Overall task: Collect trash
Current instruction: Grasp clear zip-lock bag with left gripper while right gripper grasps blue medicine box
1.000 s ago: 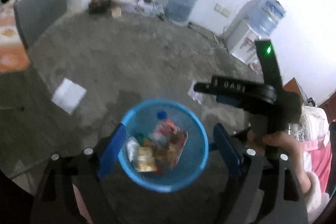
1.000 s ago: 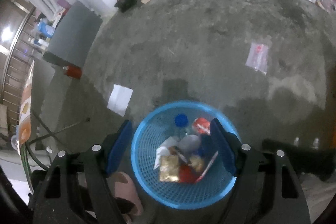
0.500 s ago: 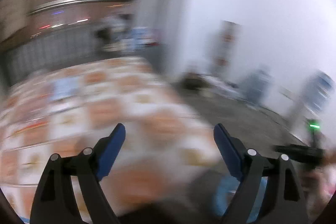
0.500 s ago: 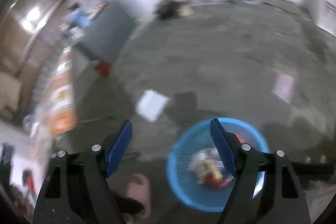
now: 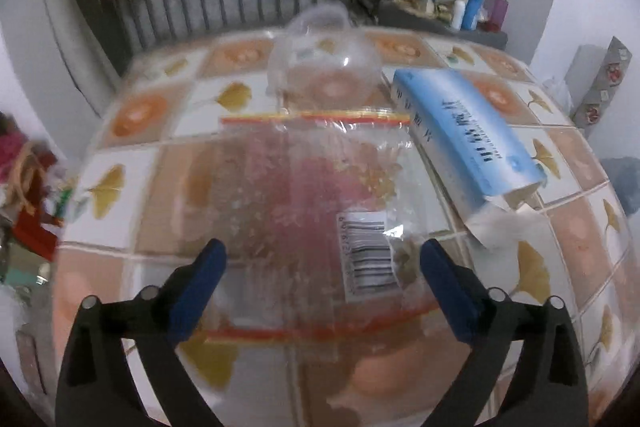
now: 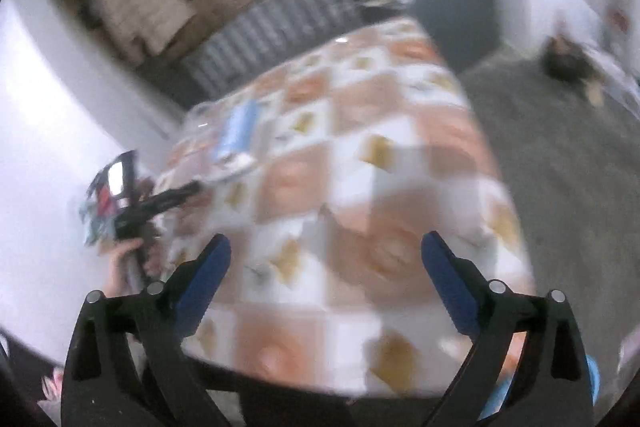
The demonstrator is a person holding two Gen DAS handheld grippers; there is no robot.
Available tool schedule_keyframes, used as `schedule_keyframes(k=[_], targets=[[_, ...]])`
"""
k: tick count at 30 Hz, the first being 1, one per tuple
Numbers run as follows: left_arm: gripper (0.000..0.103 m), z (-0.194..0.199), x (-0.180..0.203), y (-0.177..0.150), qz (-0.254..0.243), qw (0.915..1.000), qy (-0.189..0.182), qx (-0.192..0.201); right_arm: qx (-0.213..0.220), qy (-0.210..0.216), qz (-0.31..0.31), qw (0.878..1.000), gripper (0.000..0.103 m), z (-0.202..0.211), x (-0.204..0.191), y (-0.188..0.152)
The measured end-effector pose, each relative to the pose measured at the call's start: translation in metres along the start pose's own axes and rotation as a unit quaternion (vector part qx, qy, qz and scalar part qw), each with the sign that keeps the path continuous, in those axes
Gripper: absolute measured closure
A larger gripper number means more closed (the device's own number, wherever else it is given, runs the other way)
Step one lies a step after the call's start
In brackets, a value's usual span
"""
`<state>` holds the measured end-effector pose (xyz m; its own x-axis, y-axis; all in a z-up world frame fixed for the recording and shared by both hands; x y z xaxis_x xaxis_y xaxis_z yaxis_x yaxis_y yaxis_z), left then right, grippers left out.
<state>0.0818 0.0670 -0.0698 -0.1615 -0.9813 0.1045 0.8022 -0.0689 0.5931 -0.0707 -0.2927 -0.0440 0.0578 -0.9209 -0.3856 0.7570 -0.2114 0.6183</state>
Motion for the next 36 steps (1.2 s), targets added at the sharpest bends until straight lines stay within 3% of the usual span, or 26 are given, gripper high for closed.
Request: schedule_keyframes(k=[4,7,9,11,13,15,16,20,24,26,28,31,34,36], targets=[[0.005,0.000,0.001,-0.004,-0.034,0.9994,-0.001,0.001,-0.017,-0.007,0.083,0.996,0.008,-0.058,-0.053,0.031],[0.008,0.006,0.003,-0.011,-0.041,0.9992,-0.003,-0.001,-0.045,0.008,0.109,0.993,0.008,-0.097,-0.084,0.043],[0.018,0.011,0.005,-0.013,-0.046,0.9989,-0.005,0.004,-0.062,0.009,0.124,0.990,0.008,-0.130,-0.104,0.055],[0.037,0.015,0.007,-0.014,-0.047,0.9988,-0.005,0.011,-0.081,-0.001,0.140,0.987,0.008,-0.160,-0.123,0.067],[0.050,0.018,0.005,-0.013,-0.035,0.9992,-0.004,0.019,-0.101,0.008,0.147,0.984,0.008,-0.184,-0.138,0.073],[0.056,0.018,0.000,-0.011,-0.022,0.9995,-0.006,0.022,-0.121,0.013,0.150,0.981,0.008,-0.203,-0.146,0.078],[0.063,0.020,-0.003,-0.011,-0.014,0.9996,-0.008,0.025,-0.132,0.007,0.152,0.980,0.008,-0.214,-0.148,0.080],[0.068,0.025,-0.008,-0.015,-0.005,0.9993,-0.022,0.028,-0.156,-0.028,0.177,0.971,0.008,-0.237,-0.160,0.083],[0.068,0.029,-0.011,-0.018,0.011,0.9985,-0.044,0.032,-0.188,-0.100,0.235,0.948,0.008,-0.264,-0.156,0.068],[0.072,0.034,-0.016,-0.019,0.030,0.9975,-0.050,0.040,-0.145,-0.106,0.257,0.950,0.023,-0.260,-0.156,0.067],[0.076,0.042,-0.020,-0.017,0.043,0.9956,-0.056,0.062,-0.133,-0.090,0.244,0.956,0.029,-0.249,-0.152,0.063],[0.083,0.054,-0.018,-0.017,0.024,0.9952,-0.043,0.085,-0.137,-0.068,0.211,0.965,0.030,-0.227,-0.133,0.054],[0.084,0.059,-0.010,-0.021,0.006,0.9951,-0.045,0.088,-0.128,-0.039,0.170,0.976,0.030,-0.187,-0.108,0.048],[0.084,0.063,-0.008,-0.022,0.006,0.9943,-0.050,0.094,-0.108,-0.042,0.164,0.980,0.030,-0.151,-0.091,0.044]])
Point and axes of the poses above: each gripper's, at about its wrist camera, not at the fingertips, and z roughly against the way its jaws point, x to its right, y to its top, the point moved 9 cm from there along -z, roughly the way its jaws point, and after that the axes turned 3 degrees about -y, right-handed, at the moved point
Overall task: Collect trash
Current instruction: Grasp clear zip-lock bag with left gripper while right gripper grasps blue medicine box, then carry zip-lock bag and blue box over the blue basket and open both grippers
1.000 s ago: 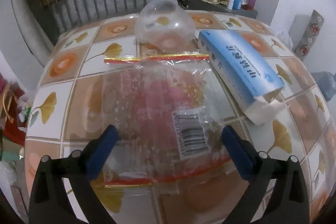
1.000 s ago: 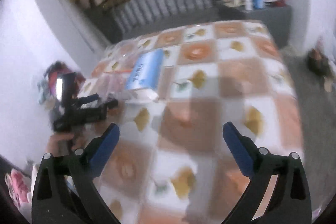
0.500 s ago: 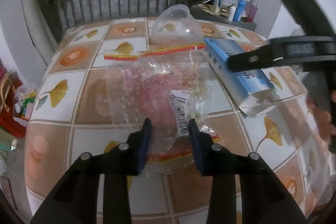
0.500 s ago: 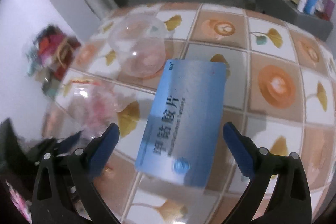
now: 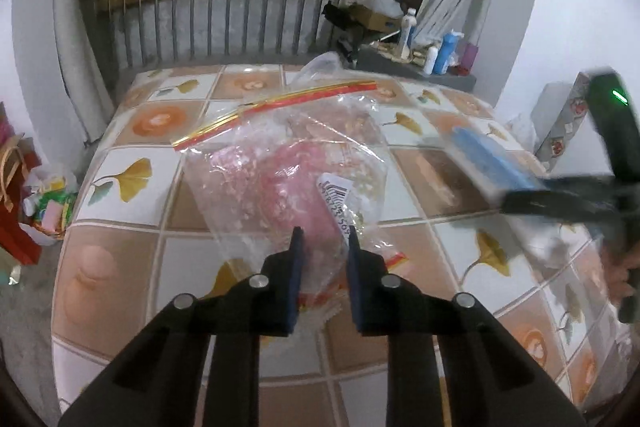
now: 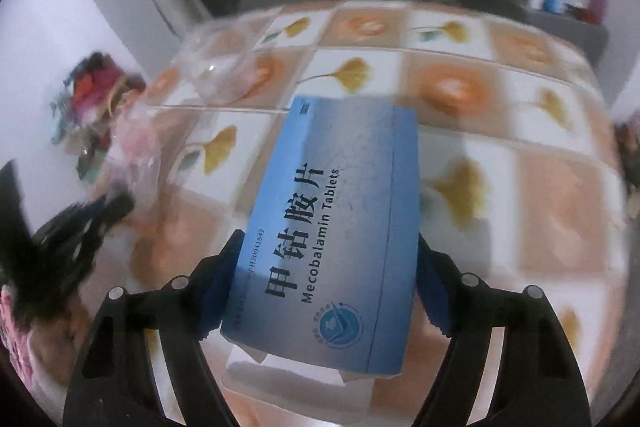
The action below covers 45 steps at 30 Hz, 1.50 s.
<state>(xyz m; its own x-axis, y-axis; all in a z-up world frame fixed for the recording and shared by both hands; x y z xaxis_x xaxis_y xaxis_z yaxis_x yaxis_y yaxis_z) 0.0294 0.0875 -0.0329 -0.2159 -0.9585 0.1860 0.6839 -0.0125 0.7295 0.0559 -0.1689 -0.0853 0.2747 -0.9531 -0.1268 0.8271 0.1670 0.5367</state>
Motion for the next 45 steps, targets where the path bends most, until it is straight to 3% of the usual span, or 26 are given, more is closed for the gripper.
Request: schedule_keyframes(k=[3,6,10,13,15,16,19,22,24,26,28,31,36,38,41,45], targets=[[0.084,0.004,0.006,0.001,-0.012,0.9999,0.001,0.008,0.043,-0.024,-0.019,0.999,0.031,0.062,0.034,-0.032],[0.084,0.017,0.021,-0.002,-0.041,0.9987,-0.003,0.031,0.077,-0.053,-0.081,0.992,0.031,0.132,0.085,-0.088],[0.084,0.041,0.048,-0.002,-0.062,0.9955,-0.031,0.065,0.091,-0.101,-0.202,0.970,0.031,0.207,0.153,-0.196],[0.084,0.054,0.072,-0.004,-0.068,0.9928,-0.056,0.081,0.069,-0.140,-0.270,0.950,0.031,0.223,0.190,-0.270],[0.084,0.060,0.092,-0.005,-0.067,0.9915,-0.068,0.089,0.038,-0.139,-0.331,0.933,0.032,0.216,0.210,-0.331],[0.084,0.062,0.101,-0.007,-0.069,0.9909,-0.074,0.089,0.022,-0.137,-0.372,0.918,0.032,0.205,0.221,-0.365],[0.084,0.075,0.143,-0.017,-0.076,0.9873,-0.095,0.102,-0.012,-0.121,-0.442,0.889,0.032,0.168,0.245,-0.430],[0.084,0.087,0.189,-0.025,-0.085,0.9826,-0.135,0.095,-0.044,-0.128,-0.467,0.874,0.030,0.129,0.266,-0.466],[0.084,0.095,0.222,-0.029,-0.091,0.9782,-0.167,0.084,-0.107,-0.170,-0.469,0.860,0.025,0.096,0.284,-0.497],[0.084,0.104,0.247,-0.033,-0.102,0.9744,-0.184,0.080,-0.167,-0.176,-0.477,0.845,0.025,0.073,0.293,-0.528],[0.084,0.115,0.280,-0.040,-0.132,0.9676,-0.201,0.075,-0.186,-0.129,-0.520,0.823,0.025,0.060,0.289,-0.545],[0.084,0.123,0.327,-0.059,-0.172,0.9560,-0.230,0.057,-0.160,-0.063,-0.582,0.795,0.015,0.060,0.288,-0.549],[0.084,0.107,0.392,-0.106,-0.199,0.9376,-0.285,-0.018,-0.123,-0.108,-0.591,0.790,0.012,0.083,0.312,-0.540],[0.084,0.096,0.420,-0.138,-0.211,0.9221,-0.316,-0.073,-0.088,-0.122,-0.594,0.790,0.012,0.104,0.319,-0.537],[0.083,0.076,0.468,-0.202,-0.245,0.8908,-0.347,-0.161,-0.030,-0.142,-0.605,0.783,0.012,0.134,0.334,-0.529],[0.082,0.041,0.516,-0.280,-0.285,0.8529,-0.354,-0.258,0.029,-0.146,-0.623,0.768,0.012,0.157,0.348,-0.526]])
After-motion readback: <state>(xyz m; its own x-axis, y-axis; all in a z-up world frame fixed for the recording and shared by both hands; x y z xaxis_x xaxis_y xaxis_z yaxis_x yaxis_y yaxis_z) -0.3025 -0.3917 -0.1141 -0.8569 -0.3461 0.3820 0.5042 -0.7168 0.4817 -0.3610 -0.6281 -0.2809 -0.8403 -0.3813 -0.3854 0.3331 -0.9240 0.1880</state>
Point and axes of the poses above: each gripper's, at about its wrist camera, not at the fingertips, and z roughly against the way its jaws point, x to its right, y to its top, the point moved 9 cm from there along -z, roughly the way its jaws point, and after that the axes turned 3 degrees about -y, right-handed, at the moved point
